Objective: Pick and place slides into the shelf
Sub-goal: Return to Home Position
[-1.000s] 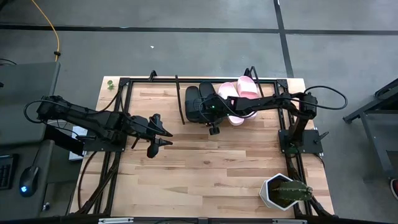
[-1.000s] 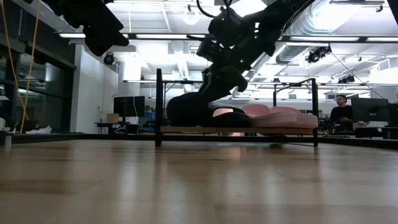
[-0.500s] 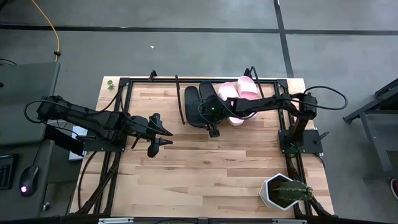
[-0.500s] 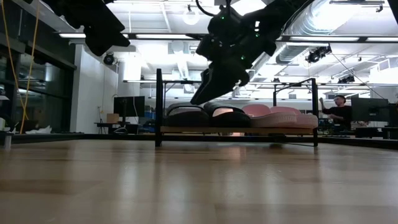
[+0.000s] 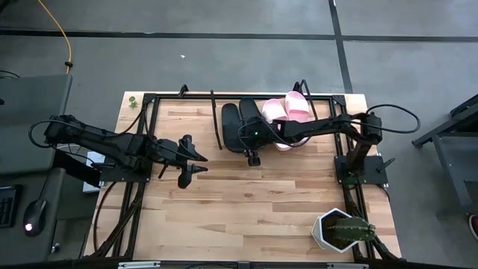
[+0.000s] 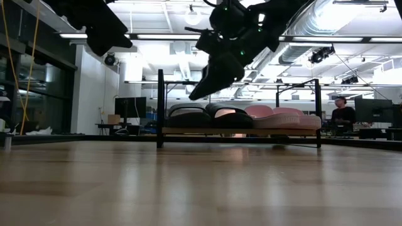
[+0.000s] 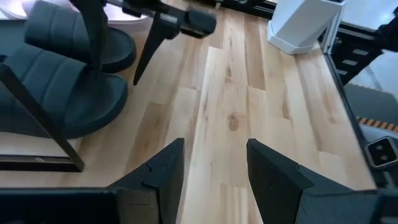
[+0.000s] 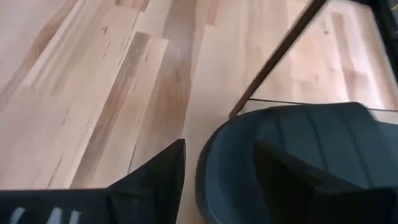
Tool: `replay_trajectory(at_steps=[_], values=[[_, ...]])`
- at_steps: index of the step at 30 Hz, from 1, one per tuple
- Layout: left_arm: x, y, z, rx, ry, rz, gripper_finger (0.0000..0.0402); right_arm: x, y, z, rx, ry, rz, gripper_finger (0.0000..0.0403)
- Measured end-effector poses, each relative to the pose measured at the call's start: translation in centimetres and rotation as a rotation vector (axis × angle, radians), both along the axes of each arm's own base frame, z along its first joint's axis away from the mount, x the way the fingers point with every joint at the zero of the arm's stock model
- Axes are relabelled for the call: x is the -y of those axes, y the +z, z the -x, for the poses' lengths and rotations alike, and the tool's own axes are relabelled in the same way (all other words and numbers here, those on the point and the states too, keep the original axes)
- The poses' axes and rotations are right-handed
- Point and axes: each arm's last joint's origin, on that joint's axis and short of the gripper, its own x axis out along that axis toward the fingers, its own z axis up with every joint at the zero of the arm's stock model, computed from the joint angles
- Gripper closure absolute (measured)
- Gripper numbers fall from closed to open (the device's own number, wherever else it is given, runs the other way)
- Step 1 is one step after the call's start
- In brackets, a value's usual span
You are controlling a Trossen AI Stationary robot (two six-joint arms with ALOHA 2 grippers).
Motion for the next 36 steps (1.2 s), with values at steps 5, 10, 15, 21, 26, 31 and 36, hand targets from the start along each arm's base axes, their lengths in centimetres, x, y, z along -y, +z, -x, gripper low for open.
replay_trajectory(at_steps=[5,10,15,21,26,31,36], values=[[0.0,0.0,0.0,0.002,0.008,-0.018,0.0246,-0.3,2.3,0.7,0.062,-0.025,-0.029,0.0225],[-0.1,0.1,-0.1,0.014,-0.001,-0.04,0.0246,-1.9,5.9,1.9,0.168,-0.005,-0.052,0.0225],[0.0,0.6,-0.3,0.065,-0.019,-0.055,0.0246,-4.1,9.5,3.7,0.265,0.053,-0.054,0.0225],[0.0,0.7,-0.4,0.074,-0.043,-0.068,0.0246,-6.3,12.9,6.4,0.34,0.087,-0.078,0.0225],[0.1,1.8,-0.9,0.202,-0.058,-0.083,0.0246,-7.6,14.9,8.3,0.392,0.113,-0.112,0.0225],[0.1,3.4,-1.4,0.367,-0.073,-0.125,0.0246,-8.2,16.7,10.0,0.465,0.069,-0.086,0.0224],[0.1,6.7,-1.5,0.467,-0.085,-0.18,0.0246,-8.2,18.2,11.5,0.532,0.038,-0.095,0.0224]])
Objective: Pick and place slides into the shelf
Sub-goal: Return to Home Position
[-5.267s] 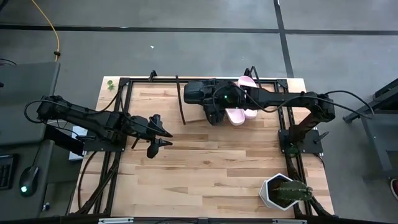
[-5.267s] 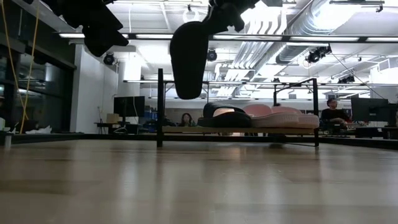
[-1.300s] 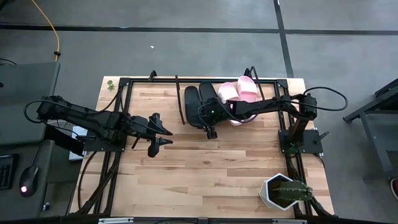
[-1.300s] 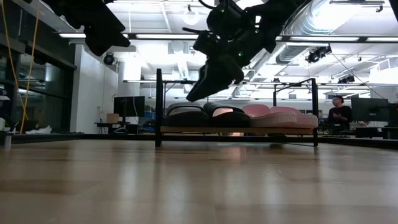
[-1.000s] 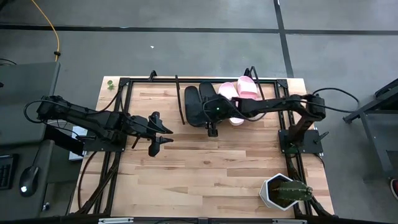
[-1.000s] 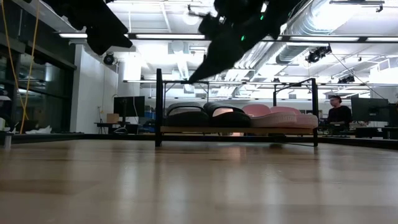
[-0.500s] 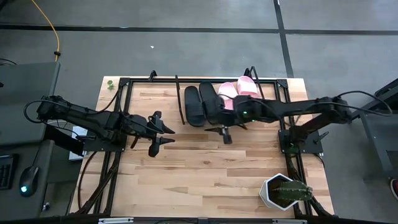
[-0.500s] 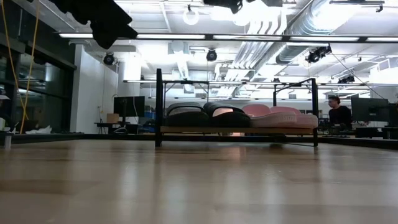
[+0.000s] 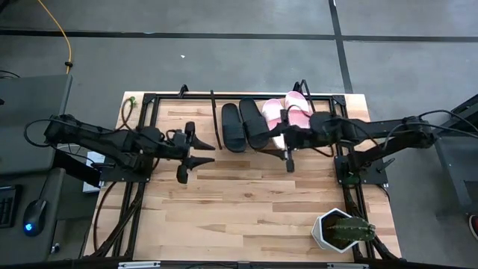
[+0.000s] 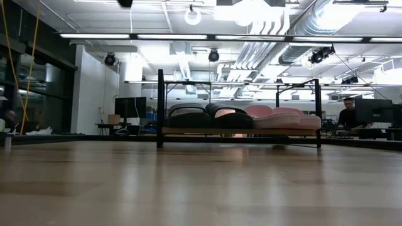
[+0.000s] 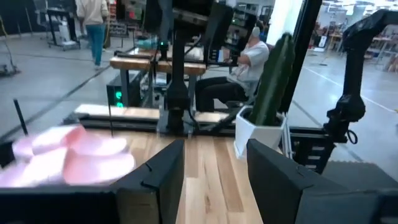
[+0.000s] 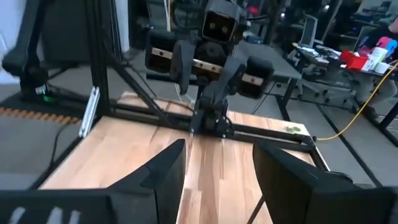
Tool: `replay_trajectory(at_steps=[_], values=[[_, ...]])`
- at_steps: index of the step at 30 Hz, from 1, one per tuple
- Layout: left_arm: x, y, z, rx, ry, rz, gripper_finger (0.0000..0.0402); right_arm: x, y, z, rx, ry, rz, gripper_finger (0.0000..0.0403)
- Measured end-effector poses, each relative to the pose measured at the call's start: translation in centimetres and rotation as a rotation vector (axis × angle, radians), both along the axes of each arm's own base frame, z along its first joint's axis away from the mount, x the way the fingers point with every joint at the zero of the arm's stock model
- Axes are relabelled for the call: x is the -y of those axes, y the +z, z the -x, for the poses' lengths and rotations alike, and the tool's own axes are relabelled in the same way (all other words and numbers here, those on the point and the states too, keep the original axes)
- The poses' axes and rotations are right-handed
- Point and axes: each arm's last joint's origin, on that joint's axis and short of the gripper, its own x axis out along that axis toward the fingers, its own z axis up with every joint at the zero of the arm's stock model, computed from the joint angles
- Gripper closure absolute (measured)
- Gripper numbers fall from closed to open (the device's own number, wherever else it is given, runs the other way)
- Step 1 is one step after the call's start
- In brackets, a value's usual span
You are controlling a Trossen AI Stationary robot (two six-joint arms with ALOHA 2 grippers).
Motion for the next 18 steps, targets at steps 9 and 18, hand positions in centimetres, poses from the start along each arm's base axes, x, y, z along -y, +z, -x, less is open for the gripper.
replay_trajectory(at_steps=[9,18], values=[[-1.0,6.8,0.0,-0.001,0.04,-0.037,0.0246,0.4,2.4,3.0,0.103,-0.006,-0.026,0.0226],[-3.5,5.5,-3.1,-0.131,0.045,-0.053,0.0263,0.6,3.5,5.6,0.128,-0.007,-0.04,0.0284]])
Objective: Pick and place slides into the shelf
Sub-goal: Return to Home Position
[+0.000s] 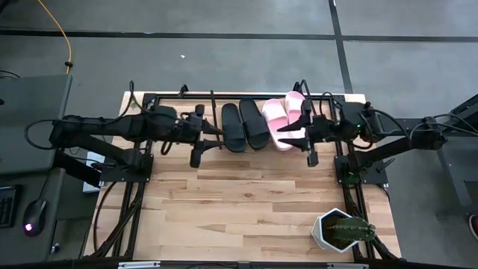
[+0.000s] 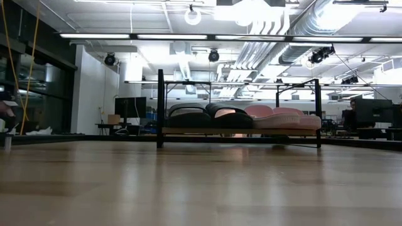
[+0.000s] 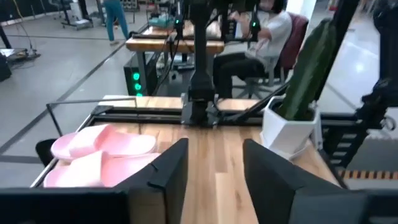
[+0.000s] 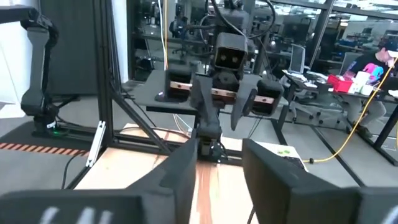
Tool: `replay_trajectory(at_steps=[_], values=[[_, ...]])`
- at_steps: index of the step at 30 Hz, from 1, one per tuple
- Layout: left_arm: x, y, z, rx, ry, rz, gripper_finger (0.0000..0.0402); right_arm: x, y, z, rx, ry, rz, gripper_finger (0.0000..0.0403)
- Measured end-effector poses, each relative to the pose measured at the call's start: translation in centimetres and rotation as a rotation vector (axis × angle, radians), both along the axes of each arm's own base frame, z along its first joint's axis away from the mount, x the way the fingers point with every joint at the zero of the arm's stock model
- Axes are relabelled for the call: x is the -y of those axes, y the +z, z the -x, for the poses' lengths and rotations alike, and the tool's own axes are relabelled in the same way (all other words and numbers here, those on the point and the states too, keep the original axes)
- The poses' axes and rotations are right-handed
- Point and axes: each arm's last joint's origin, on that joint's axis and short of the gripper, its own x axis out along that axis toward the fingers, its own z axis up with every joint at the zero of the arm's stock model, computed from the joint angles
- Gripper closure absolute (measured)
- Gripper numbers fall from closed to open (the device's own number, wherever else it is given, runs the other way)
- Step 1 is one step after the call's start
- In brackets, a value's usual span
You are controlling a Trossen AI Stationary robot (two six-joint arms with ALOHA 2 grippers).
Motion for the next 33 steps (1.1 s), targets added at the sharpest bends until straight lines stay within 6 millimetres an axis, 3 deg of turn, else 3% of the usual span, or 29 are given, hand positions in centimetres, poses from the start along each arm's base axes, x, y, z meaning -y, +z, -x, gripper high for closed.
replay_trajectory(at_steps=[8,27,33], values=[[-1.1,0.3,0.3,0.026,-0.067,0.002,0.0389,0.1,0.4,2.2,-0.016,0.035,0.015,0.0393],[-0.2,1.4,5.5,-0.037,-0.084,0.044,0.04,-0.5,1.2,8.4,-0.004,0.136,-0.031,0.0402],[0.1,1.7,7.2,-0.044,-0.082,0.045,0.0401,-0.1,1.0,10.9,-0.028,0.075,-0.02,0.0403]])
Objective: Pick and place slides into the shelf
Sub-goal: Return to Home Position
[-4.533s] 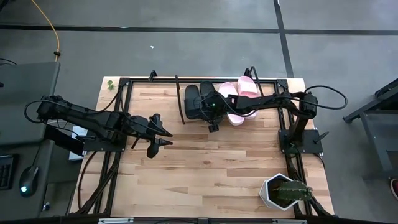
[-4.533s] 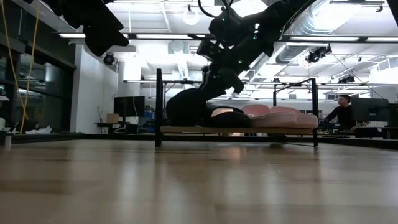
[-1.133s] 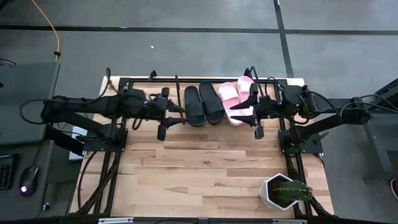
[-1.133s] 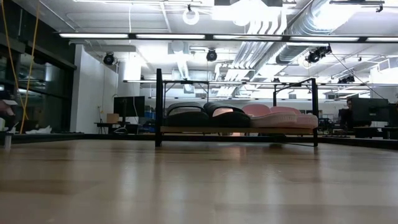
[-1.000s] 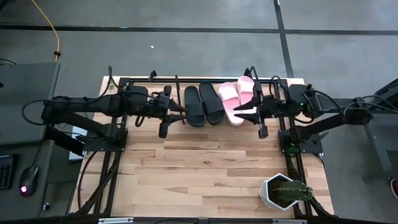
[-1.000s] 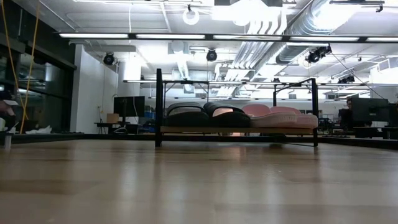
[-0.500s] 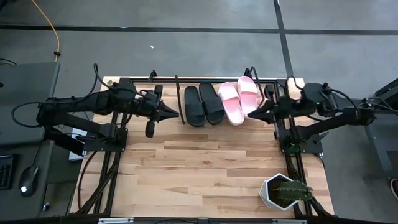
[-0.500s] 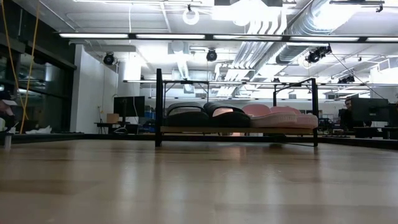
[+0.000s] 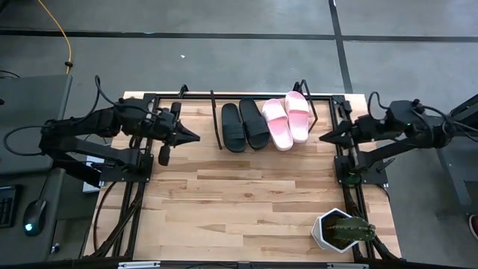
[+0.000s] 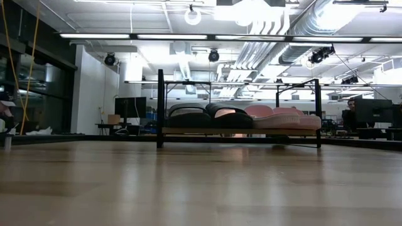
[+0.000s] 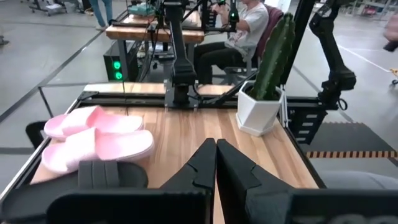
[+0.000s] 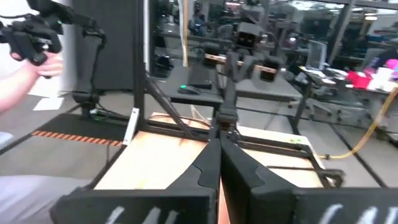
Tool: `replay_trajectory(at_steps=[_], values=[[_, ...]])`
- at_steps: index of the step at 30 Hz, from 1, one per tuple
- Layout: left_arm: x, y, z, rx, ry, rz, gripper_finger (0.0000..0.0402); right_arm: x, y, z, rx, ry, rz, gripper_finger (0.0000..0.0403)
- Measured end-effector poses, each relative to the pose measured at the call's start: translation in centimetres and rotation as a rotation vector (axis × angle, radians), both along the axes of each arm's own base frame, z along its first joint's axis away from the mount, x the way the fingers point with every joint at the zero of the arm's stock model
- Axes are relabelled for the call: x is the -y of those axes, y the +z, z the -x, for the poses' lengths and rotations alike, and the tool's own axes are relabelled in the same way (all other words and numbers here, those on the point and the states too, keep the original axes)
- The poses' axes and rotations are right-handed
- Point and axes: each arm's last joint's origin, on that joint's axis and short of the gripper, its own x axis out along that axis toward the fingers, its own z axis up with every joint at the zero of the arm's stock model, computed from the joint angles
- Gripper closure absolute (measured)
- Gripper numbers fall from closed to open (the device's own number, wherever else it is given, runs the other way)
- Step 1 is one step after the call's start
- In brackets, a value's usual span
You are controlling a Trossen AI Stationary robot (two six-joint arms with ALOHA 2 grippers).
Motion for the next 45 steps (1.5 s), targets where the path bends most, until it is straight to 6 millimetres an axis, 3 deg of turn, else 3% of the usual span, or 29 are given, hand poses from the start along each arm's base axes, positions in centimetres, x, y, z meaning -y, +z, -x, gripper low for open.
replay_trajectory(at_steps=[7,15,24,27,35,45], values=[[0.2,-0.1,2.0,-0.039,0.032,-0.002,0.0401,0.8,-0.6,3.8,-0.012,0.003,0.042,0.0403],[0.5,-0.2,4.0,-0.073,0.033,0.002,0.0401,1.8,-0.5,8.3,0.112,0.012,0.038,0.0403],[0.8,0.5,6.9,-0.005,0.098,0.007,0.0401,2.9,-2.4,13.4,0.187,0.022,-0.051,0.0403],[0.9,0.1,7.8,0.045,0.096,0.002,0.0401,2.9,-3.8,13.7,0.208,0.025,-0.07,0.0403],[1.1,-4.4,9.0,0.164,0.094,0.012,0.0401,2.5,-7.5,12.3,0.315,0.066,-0.085,0.0403],[1.3,-8.3,9.4,0.342,0.061,0.071,0.0401,1.5,-11.5,7.8,0.321,0.061,-0.04,0.0403]])
